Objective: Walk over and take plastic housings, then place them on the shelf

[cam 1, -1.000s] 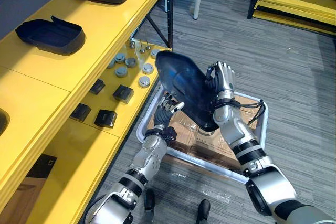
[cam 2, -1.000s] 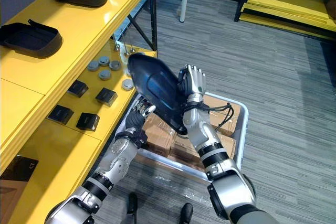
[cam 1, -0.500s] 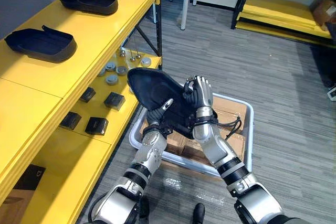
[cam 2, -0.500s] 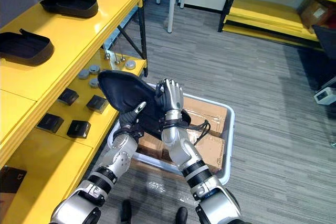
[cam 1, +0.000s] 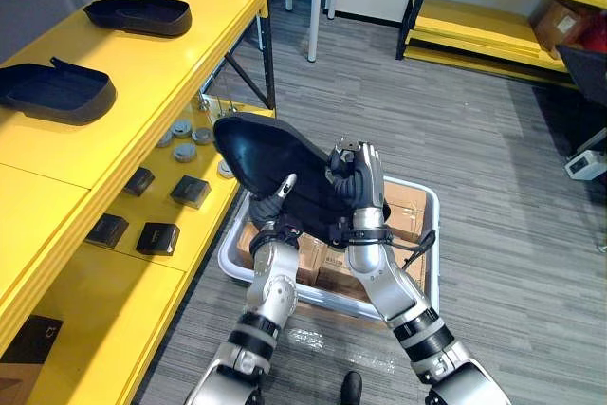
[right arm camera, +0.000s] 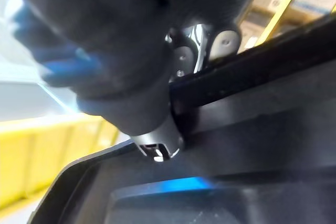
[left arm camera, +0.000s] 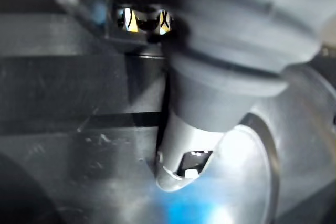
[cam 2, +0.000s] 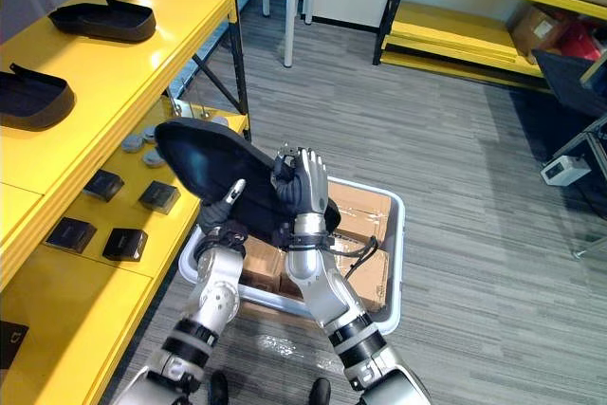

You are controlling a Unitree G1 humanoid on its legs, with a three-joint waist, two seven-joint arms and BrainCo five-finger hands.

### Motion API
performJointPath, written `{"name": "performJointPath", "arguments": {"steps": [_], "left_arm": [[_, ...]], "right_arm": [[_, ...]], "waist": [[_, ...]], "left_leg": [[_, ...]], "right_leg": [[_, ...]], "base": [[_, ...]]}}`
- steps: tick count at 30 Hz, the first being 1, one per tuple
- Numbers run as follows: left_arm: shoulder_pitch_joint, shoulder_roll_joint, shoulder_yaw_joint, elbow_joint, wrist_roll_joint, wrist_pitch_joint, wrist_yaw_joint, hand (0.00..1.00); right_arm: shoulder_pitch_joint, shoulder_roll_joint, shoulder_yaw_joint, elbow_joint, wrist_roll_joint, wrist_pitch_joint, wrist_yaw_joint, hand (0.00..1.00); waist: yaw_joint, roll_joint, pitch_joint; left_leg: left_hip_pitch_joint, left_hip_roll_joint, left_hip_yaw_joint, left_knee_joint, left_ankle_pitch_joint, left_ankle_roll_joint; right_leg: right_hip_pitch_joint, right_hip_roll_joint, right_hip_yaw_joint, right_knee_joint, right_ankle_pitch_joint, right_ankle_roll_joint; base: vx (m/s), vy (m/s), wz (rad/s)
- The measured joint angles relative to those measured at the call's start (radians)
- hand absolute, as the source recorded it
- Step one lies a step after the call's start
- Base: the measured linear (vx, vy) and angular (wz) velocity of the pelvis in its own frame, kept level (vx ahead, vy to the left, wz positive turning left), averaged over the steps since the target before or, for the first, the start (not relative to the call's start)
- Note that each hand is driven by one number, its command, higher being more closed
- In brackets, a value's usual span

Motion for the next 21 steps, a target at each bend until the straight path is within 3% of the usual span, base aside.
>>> {"name": "performJointPath", "arguments": {"steps": [3, 6, 8, 9, 10, 11, 15, 17, 18, 20, 21], "left_arm": [[0.11, 0.005, 0.067, -0.113, 0.083, 0.0, -0.001, 1.0], [0.169, 0.007, 0.126, -0.205, 0.18, 0.0, 0.012, 1.0], [0.172, 0.006, 0.153, -0.245, 0.255, 0.0, 0.023, 1.0], [0.179, 0.007, 0.164, -0.282, 0.301, -0.001, 0.023, 1.0], [0.186, 0.009, 0.171, -0.303, 0.329, -0.001, 0.024, 1.0], [0.212, 0.023, 0.195, -0.358, 0.425, 0.002, 0.037, 1.0], [0.286, 0.114, 0.285, -0.49, 0.658, 0.016, 0.075, 1.0], [0.292, 0.115, 0.327, -0.507, 0.748, 0.039, 0.101, 1.0], [0.294, 0.124, 0.359, -0.519, 0.785, 0.053, 0.105, 1.0], [0.294, 0.163, 0.398, -0.519, 0.759, 0.053, 0.095, 1.0], [0.293, 0.205, 0.443, -0.518, 0.729, 0.053, 0.086, 1.0]], "right_arm": [[0.081, 0.021, 0.055, -0.026, 0.067, -0.067, 0.061, 0.0], [0.103, 0.044, 0.076, -0.027, 0.133, -0.106, 0.119, 0.0], [0.106, 0.045, 0.07, -0.03, 0.17, -0.121, 0.139, 0.0], [0.108, 0.044, 0.045, -0.024, 0.182, -0.12, 0.146, 0.0], [0.108, 0.043, 0.03, -0.02, 0.187, -0.119, 0.15, 0.0], [0.108, 0.041, 0.005, -0.02, 0.219, -0.118, 0.16, 0.0], [0.107, 0.044, -0.065, -0.089, 0.271, -0.118, 0.189, 0.0], [0.107, 0.037, -0.099, -0.116, 0.337, -0.121, 0.213, 0.0], [0.125, 0.018, -0.127, -0.148, 0.407, -0.126, 0.248, 0.0], [0.163, -0.007, -0.155, -0.197, 0.683, -0.149, 0.351, 0.0], [0.213, -0.024, -0.186, -0.236, 0.84, -0.17, 0.408, 0.0]], "waist": [[0.009, 0.007, -0.032], [0.043, 0.027, -0.058], [0.041, 0.042, -0.076], [0.047, 0.052, -0.079], [0.055, 0.057, -0.082], [0.083, 0.052, -0.083], [0.098, 0.041, -0.09], [0.101, 0.043, -0.102], [0.099, 0.047, -0.105], [0.091, 0.038, -0.111], [0.078, 0.037, -0.112]], "left_leg": [[0.011, -0.003, -0.063, 0.0, -0.01, -0.013], [-0.016, -0.012, -0.128, 0.0, -0.011, -0.009], [-0.066, 0.003, -0.014, 0.025, -0.013, 0.008], [-0.1, 0.024, 0.122, 0.087, -0.009, 0.048], [-0.11, 0.04, 0.184, 0.12, 0.004, 0.069], [-0.115, 0.027, 0.217, 0.156, -0.005, 0.08], [-0.077, -0.096, 0.182, 0.133, -0.034, 0.12], [-0.053, -0.142, 0.142, 0.116, -0.059, 0.136], [-0.007, -0.167, 0.115, 0.079, -0.06, 0.138], [0.044, -0.199, 0.069, 0.051, -0.058, 0.154], [0.073, -0.218, 0.02, 0.048, -0.065, 0.174]], "right_leg": [[0.051, 0.001, -0.063, 0.002, -0.028, 0.003], [0.088, -0.008, -0.169, 0.011, -0.062, 0.008], [0.106, -0.03, -0.282, 0.018, -0.076, 0.023], [0.117, -0.052, -0.339, 0.047, -0.096, 0.04], [0.122, -0.063, -0.358, 0.069, -0.11, 0.052], [0.126, -0.098, -0.38, 0.111, -0.129, 0.07], [0.213, -0.195, -0.473, 0.133, -0.144, 0.095], [0.233, -0.256, -0.524, 0.229, -0.154, 0.106], [0.229, -0.332, -0.53, 0.394, -0.155, 0.105], [0.221, -0.42, -0.518, 0.576, -0.127, 0.054], [0.195, -0.468, -0.465, 0.712, -0.059, -0.054]], "base": [[0.02, 0.026, 0.63], [0.01, 0.017, 1.05], [0.06, 0.042, 1.68], [0.11, 0.082, 1.38], [0.16, 0.145, 1.17], [0.19, 0.196, 0.69], [0.21, 0.201, 0.78], [0.18, 0.173, 0.84], [0.19, 0.235, 0.86], [0.22, 0.257, 0.92], [0.22, 0.211, 1.1]]}}
